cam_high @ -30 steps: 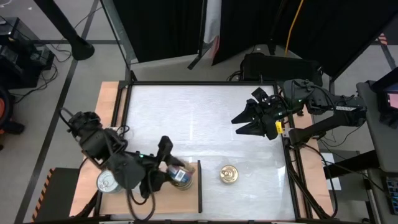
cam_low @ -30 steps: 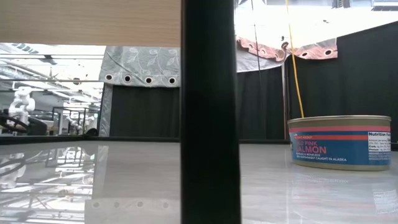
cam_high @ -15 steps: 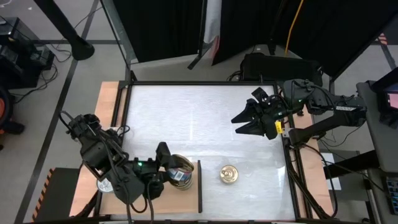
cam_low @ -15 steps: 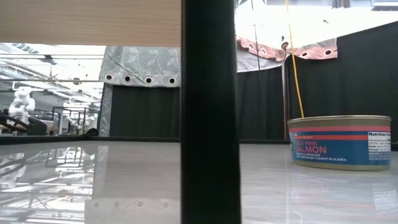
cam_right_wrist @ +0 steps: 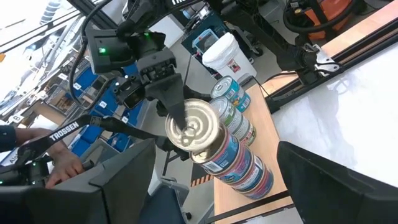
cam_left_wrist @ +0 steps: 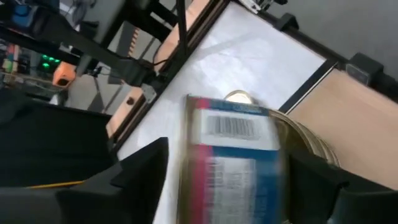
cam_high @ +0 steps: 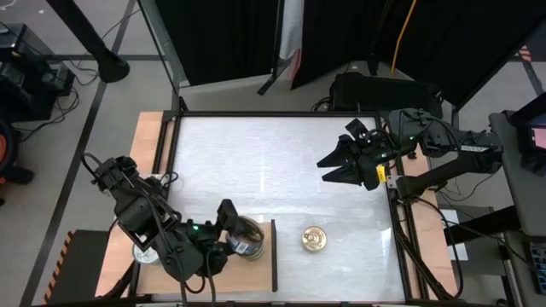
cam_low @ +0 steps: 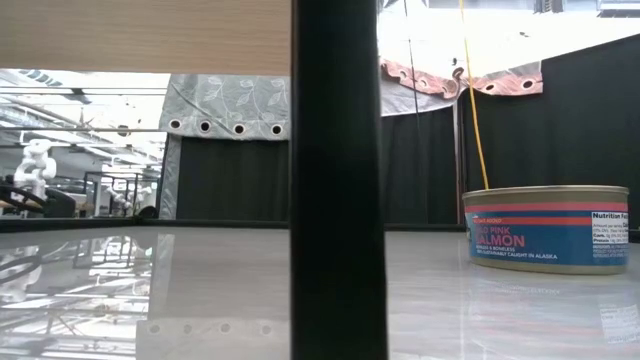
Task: Stack canned seafood by type on shelf
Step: Stack the blue pink tuna can on top of the blue pink tuna can on the shelf
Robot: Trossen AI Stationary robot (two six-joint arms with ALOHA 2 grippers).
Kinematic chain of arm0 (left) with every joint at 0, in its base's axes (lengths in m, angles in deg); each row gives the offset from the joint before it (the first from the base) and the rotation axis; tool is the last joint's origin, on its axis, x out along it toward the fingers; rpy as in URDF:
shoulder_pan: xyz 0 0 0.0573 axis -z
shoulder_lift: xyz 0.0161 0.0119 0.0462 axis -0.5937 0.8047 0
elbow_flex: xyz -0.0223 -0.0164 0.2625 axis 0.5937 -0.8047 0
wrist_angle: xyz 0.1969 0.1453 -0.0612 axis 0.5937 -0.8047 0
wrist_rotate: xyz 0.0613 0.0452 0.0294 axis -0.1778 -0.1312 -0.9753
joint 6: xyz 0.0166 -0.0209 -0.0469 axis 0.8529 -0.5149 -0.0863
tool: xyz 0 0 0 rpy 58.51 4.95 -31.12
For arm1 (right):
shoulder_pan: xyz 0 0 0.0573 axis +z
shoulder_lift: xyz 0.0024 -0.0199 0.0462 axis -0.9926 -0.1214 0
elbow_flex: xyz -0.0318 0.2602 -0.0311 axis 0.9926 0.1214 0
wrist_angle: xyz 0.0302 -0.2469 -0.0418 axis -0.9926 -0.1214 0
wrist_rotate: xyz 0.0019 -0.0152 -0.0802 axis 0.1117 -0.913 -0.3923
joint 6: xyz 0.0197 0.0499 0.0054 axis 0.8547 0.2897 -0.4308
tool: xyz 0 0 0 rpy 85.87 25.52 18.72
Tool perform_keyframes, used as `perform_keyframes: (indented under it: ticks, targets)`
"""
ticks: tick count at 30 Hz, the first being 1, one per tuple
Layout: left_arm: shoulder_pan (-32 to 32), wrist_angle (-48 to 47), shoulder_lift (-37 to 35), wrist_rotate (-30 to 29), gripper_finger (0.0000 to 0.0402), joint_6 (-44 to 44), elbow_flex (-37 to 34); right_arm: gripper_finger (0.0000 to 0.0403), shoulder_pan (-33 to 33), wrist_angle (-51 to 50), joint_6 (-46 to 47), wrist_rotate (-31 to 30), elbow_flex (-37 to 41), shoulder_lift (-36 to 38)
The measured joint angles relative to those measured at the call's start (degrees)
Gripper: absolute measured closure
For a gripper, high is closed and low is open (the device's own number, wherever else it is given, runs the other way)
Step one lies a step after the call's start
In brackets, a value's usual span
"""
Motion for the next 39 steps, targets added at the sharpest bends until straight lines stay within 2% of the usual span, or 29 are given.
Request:
perform_keyframes:
  ticks: [3,6,13,20,26,33,36,39]
  targets:
    - [-0.04,-0.02,0.00,0.23,0.0105,-0.93,0.00,0.0077,0.00,0.01,-0.02,0.02,0.00,0.00]
    - [-0.04,-0.06,0.01,0.89,0.0093,-1.95,0.00,0.0077,0.00,0.00,-0.03,0.07,0.00,0.00]
    - [-1.34,-0.02,0.02,7.30,0.0091,-9.75,0.00,0.0077,0.00,0.02,-0.42,0.20,0.00,0.00]
    - [-3.10,-0.02,0.02,9.04,0.0091,-12.86,-0.01,0.0077,0.00,0.00,-0.67,0.20,0.02,0.00]
    - [-4.55,0.07,0.02,15.19,0.0091,-16.13,-0.01,0.0077,0.00,0.00,-1.04,0.31,0.01,0.00]
    - [-4.48,0.20,-0.48,12.66,0.0091,-18.92,3.12,0.0077,0.00,-1.97,1.00,0.37,0.00,0.04]
    - [-4.55,0.48,-2.10,10.61,0.0091,-25.22,7.55,0.0077,1.34,-8.76,4.42,-0.28,0.00,-0.40]
    - [-4.64,1.95,-4.95,7.62,0.0091,-33.75,9.52,0.0077,4.57,-18.13,6.36,-4.35,0.72,-1.87]
